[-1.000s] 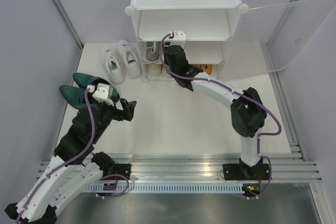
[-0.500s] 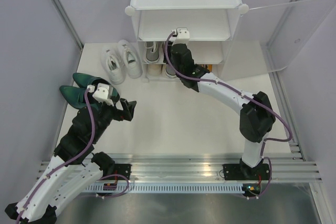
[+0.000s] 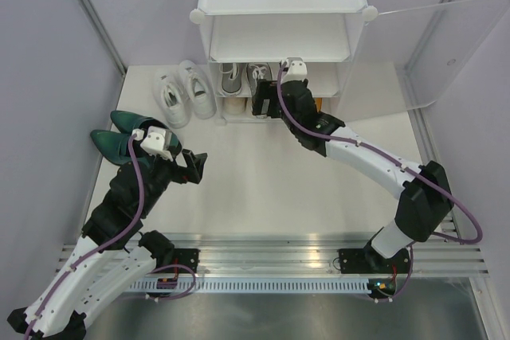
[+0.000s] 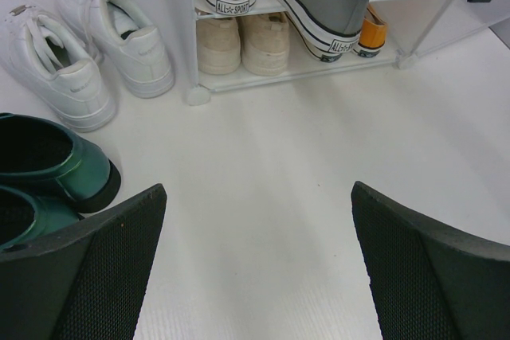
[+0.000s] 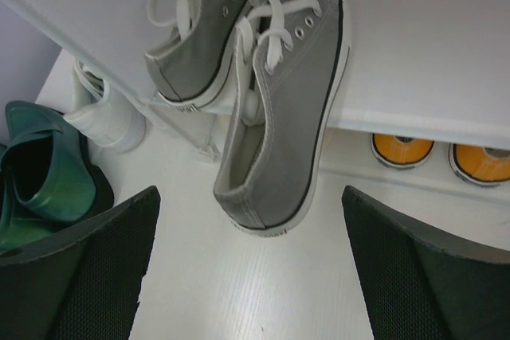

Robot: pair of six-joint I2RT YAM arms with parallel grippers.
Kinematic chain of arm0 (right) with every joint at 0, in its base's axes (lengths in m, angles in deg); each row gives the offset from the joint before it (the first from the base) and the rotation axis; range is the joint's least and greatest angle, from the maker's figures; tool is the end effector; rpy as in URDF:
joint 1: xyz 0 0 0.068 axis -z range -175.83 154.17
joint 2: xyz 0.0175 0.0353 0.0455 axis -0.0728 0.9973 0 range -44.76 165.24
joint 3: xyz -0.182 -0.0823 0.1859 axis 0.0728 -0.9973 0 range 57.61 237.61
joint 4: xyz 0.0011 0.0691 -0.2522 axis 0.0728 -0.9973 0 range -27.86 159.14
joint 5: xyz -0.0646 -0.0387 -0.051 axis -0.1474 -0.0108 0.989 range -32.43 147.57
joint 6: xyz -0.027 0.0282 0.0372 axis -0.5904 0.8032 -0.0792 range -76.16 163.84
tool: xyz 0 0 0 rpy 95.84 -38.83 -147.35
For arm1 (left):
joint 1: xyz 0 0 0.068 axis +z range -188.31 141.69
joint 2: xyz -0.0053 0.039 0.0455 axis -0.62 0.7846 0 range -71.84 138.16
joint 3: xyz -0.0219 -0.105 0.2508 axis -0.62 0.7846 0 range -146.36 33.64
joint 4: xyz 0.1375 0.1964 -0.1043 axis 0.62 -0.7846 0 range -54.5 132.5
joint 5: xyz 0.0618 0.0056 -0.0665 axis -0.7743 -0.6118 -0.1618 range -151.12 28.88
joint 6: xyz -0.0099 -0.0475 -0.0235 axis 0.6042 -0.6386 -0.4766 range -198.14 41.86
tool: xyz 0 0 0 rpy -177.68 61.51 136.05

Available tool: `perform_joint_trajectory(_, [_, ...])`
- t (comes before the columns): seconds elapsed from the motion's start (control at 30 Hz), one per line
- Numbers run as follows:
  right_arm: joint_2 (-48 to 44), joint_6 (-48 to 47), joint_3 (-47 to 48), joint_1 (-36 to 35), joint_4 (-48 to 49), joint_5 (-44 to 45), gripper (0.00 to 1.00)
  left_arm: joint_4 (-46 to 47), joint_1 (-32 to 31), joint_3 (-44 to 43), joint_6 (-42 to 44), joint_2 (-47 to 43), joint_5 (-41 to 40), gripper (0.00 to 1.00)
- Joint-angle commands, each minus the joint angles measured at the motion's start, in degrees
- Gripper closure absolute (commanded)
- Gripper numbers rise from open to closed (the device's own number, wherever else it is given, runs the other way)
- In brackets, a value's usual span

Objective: Place and organize the shoes in the shoe cabinet

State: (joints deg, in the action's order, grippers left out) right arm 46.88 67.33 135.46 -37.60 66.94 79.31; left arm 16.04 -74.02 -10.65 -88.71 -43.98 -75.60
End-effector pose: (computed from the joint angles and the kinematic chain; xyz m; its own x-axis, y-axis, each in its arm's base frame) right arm 0.2943 0.2453 0.3478 -0.3291 0.2025 -0.9223 -0.2421 0.9260 0.2897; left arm 0.0957 -0.0578 0.3448 -0.2058 -0.0708 -0.9760 0.3331 0.9328 -0.1379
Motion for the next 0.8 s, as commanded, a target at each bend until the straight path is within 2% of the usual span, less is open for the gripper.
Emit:
perform_joint_trajectory(0.0, [-2.7,3.1,-3.2,-0.1,-2.7,-0.6,0.02,1.8,0.2,-1.0,2.0,0.3,0.2,0.0])
perform_joint_trajectory(0.37, [0.7,3.8,-6.4,-0.1,-0.1,-4.9,0.02,1.8,0.2,-0.9,2.1,1.2,-0.1,0.0])
perform_joint_trajectory(0.63, [6.4,2.3,-1.5,-0.1,0.5,-2.7,0.02,1.8,0.2,-0.9,2.1,1.5,0.0,0.0])
perform_joint_trajectory(0.73, [8.8,1.7,1.2,-0.1,-0.2,0.9,0.07,1.8,0.2,-0.9,2.1,1.6,0.0,0.0])
perform_joint_trajectory(0.77, [9.5,1.6,1.7,0.0,-0.2,1.5,0.12,1.8,0.2,-0.9,2.1,1.7,0.1,0.0])
